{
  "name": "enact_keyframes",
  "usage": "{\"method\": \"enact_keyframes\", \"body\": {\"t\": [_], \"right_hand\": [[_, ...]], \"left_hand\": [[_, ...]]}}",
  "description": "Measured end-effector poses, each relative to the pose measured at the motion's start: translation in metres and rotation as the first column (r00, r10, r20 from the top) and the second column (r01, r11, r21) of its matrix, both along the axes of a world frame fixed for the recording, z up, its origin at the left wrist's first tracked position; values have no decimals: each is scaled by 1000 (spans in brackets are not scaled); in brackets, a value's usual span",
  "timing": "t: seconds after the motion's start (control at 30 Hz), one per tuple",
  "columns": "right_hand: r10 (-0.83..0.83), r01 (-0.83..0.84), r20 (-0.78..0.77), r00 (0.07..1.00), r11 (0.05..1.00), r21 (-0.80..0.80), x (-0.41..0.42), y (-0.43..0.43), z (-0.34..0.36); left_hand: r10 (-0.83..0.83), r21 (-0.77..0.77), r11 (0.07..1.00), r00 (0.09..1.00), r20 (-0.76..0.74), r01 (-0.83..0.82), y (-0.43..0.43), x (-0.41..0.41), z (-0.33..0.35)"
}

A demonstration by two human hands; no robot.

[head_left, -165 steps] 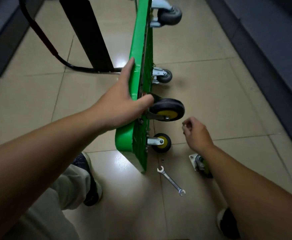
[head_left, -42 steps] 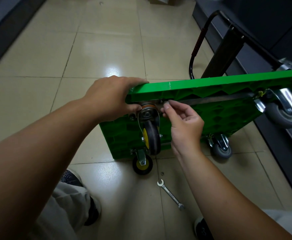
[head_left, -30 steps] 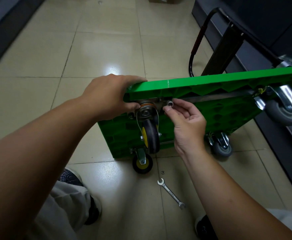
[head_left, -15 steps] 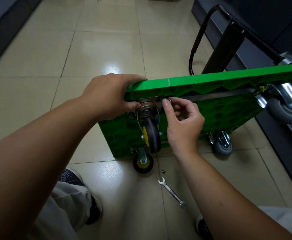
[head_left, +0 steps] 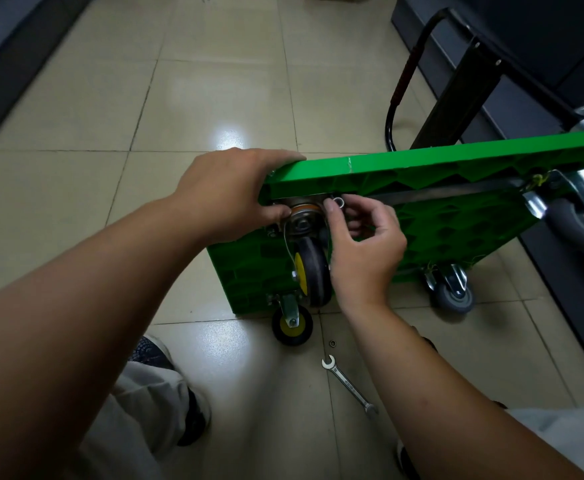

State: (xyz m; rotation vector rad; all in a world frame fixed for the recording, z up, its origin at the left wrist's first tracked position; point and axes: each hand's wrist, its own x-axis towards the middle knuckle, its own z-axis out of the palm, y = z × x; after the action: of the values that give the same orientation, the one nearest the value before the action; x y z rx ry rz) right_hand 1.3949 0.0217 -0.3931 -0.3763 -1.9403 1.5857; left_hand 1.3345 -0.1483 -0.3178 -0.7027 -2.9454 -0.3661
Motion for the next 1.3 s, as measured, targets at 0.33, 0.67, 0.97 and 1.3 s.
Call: {"method": "enact_keyframes", "body": {"t": [0.33, 0.67, 0.97, 1.3], "right_hand": [[53, -52, 28, 998, 997, -58, 0, 1, -3], [22, -22, 68, 997, 1000, 2, -2, -2, 1], [-10, 38, 120, 993, 972, -232, -4, -8, 12], [-49, 116, 189, 981, 925, -361, -3, -17, 10]], "left_hand": [[-3, 2, 1000, 1000, -10, 3, 0, 1, -2], [-3, -4, 1000, 1000, -24, 2, 0, 0, -3], [1, 6, 1000, 998, -60, -1, 0, 1, -5], [-5, 7, 1000, 996, -84, 6, -1, 1, -6]]}}
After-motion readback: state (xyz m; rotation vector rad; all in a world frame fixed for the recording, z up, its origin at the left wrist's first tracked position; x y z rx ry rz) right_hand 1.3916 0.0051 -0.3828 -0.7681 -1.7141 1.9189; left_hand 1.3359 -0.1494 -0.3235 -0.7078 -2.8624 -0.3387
